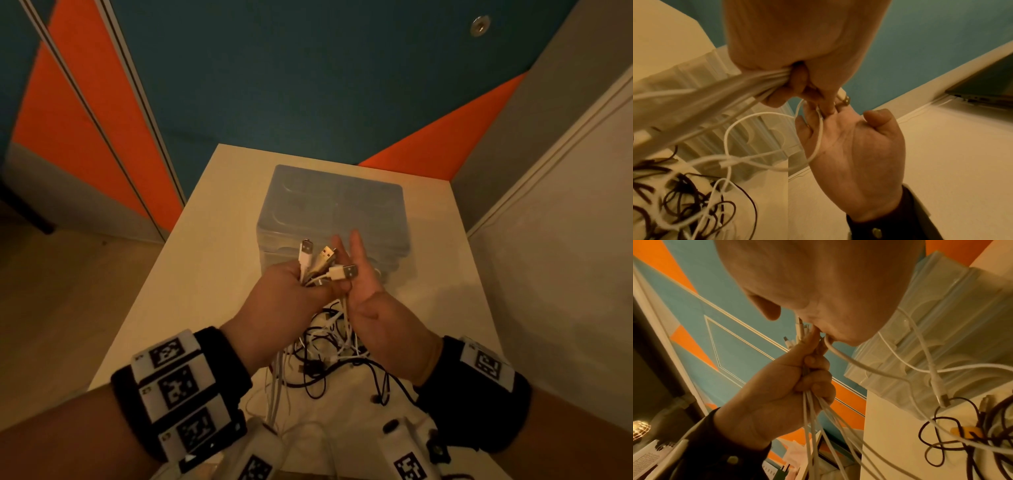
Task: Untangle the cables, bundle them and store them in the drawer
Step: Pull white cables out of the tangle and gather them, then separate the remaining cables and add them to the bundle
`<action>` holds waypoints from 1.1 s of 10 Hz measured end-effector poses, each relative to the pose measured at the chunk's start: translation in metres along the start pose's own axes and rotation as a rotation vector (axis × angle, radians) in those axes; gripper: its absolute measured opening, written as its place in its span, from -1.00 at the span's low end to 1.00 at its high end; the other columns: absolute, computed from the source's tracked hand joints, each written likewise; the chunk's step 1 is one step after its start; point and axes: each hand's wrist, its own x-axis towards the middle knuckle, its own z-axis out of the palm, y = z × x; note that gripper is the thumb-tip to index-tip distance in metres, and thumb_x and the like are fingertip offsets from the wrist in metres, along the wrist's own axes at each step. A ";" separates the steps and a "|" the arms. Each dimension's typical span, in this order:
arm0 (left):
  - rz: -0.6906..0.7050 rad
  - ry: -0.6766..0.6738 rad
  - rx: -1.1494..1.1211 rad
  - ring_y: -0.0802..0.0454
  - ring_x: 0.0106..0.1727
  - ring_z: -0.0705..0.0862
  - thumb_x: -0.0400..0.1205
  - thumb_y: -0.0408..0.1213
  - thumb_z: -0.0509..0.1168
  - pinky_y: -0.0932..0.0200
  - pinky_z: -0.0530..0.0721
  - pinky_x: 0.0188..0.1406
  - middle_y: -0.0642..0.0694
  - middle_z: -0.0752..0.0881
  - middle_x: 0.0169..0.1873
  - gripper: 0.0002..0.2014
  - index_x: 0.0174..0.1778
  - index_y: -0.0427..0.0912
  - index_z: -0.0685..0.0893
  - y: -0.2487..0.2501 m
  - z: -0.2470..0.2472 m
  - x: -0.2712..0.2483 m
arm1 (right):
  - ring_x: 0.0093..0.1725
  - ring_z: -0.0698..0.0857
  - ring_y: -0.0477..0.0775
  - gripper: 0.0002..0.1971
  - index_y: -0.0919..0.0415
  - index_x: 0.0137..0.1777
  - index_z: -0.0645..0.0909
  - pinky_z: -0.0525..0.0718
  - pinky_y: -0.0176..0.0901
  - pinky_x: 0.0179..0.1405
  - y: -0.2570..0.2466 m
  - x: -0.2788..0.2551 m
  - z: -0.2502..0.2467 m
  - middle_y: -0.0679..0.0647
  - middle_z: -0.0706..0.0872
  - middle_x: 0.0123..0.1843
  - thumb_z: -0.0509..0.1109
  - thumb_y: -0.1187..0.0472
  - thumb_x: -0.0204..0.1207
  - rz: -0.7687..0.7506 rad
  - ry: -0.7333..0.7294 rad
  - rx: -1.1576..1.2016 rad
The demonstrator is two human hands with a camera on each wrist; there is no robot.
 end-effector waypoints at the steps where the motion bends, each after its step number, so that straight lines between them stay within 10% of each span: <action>1: 0.049 -0.084 0.145 0.40 -0.62 0.50 0.49 -0.31 0.55 0.53 0.38 -0.56 0.28 0.60 -0.66 -0.85 -0.29 -0.05 0.71 0.000 -0.002 0.001 | 0.60 0.34 0.08 0.07 0.09 0.62 0.06 0.58 -0.47 -0.07 -0.017 -0.013 0.017 0.01 0.21 0.64 0.49 0.15 0.05 0.097 0.052 0.177; 2: 0.066 -0.102 0.273 0.40 -0.62 0.51 0.51 -0.34 0.52 0.52 0.37 -0.58 0.29 0.59 -0.68 -0.75 -0.39 0.01 0.63 0.001 -0.004 0.001 | 0.49 0.49 -0.05 0.15 0.03 0.63 0.17 0.57 -0.29 0.17 0.002 -0.011 0.012 0.02 0.31 0.63 0.63 -0.02 -0.02 0.013 0.053 0.046; 3: 0.057 -0.113 0.319 0.30 -0.58 0.48 0.57 -0.34 0.42 0.47 0.41 -0.55 0.13 0.61 -0.61 -0.83 -0.35 -0.15 0.66 0.002 -0.005 0.002 | 0.57 0.41 0.13 -0.36 0.04 0.61 0.30 0.39 -0.10 0.31 0.010 -0.008 -0.007 0.11 0.43 0.60 0.10 -0.28 0.62 -0.035 0.058 -0.046; 4: 0.030 -0.089 0.314 0.23 -0.64 0.32 0.63 -0.31 0.32 0.40 0.28 -0.65 0.13 0.41 -0.69 -0.71 -0.42 -0.17 0.48 0.002 -0.008 0.001 | 0.64 0.31 -0.04 -0.46 -0.12 0.60 0.20 0.41 -0.16 0.49 0.008 -0.008 -0.016 -0.29 0.42 0.56 0.28 0.04 0.67 -0.077 -0.017 -0.160; 5: -0.004 -0.113 0.363 0.21 -0.66 0.31 0.68 -0.21 0.24 0.34 0.28 -0.65 0.14 0.38 -0.74 -0.68 -0.41 -0.17 0.51 0.005 -0.018 -0.003 | 0.53 0.38 -0.36 -0.28 -0.15 0.65 0.07 0.45 -0.27 0.45 0.009 -0.013 -0.034 -0.38 0.38 0.54 0.16 0.52 0.66 -0.049 0.010 -0.387; 7: 0.080 -0.010 0.190 0.06 -0.43 0.64 0.78 -0.19 0.06 0.32 0.56 -0.37 -0.15 0.68 -0.51 -0.47 -0.46 -0.33 0.67 0.022 -0.053 -0.011 | -0.08 0.79 -0.15 -0.76 0.06 0.25 0.65 0.66 -0.37 -0.05 0.004 -0.006 -0.074 0.13 0.83 -0.08 0.27 0.30 0.68 -0.012 0.253 -0.757; 8: -0.013 0.025 -0.156 -0.09 -0.41 0.73 0.78 -0.08 0.07 0.02 0.76 -0.09 -0.18 0.59 -0.55 -0.58 -0.28 -0.26 0.60 0.032 -0.065 -0.007 | 0.07 0.74 -0.24 -0.71 0.04 0.33 0.62 0.65 -0.30 0.13 0.009 -0.013 -0.094 -0.10 0.78 0.07 0.30 0.24 0.64 0.058 0.234 -0.984; 9: -0.092 0.043 -0.375 0.08 -0.66 0.27 0.75 0.00 0.12 0.16 0.55 -0.59 0.01 0.24 -0.57 -0.70 -0.26 -0.04 0.44 0.040 -0.080 -0.003 | 0.00 0.73 -0.18 -0.76 -0.11 0.20 0.64 0.70 -0.11 0.09 0.008 -0.017 -0.113 -0.16 0.75 0.07 0.27 0.16 0.61 0.127 0.260 -1.277; 11: -0.060 0.080 -0.336 0.12 -0.58 0.09 0.66 0.07 0.25 0.23 0.08 -0.62 0.04 0.15 -0.52 -0.66 -0.37 0.05 0.36 0.040 -0.096 0.003 | -0.02 0.69 0.05 -0.60 -0.08 0.06 0.68 0.65 0.04 0.02 0.002 -0.030 -0.146 -0.08 0.68 -0.02 0.07 -0.23 0.66 0.384 0.268 -1.726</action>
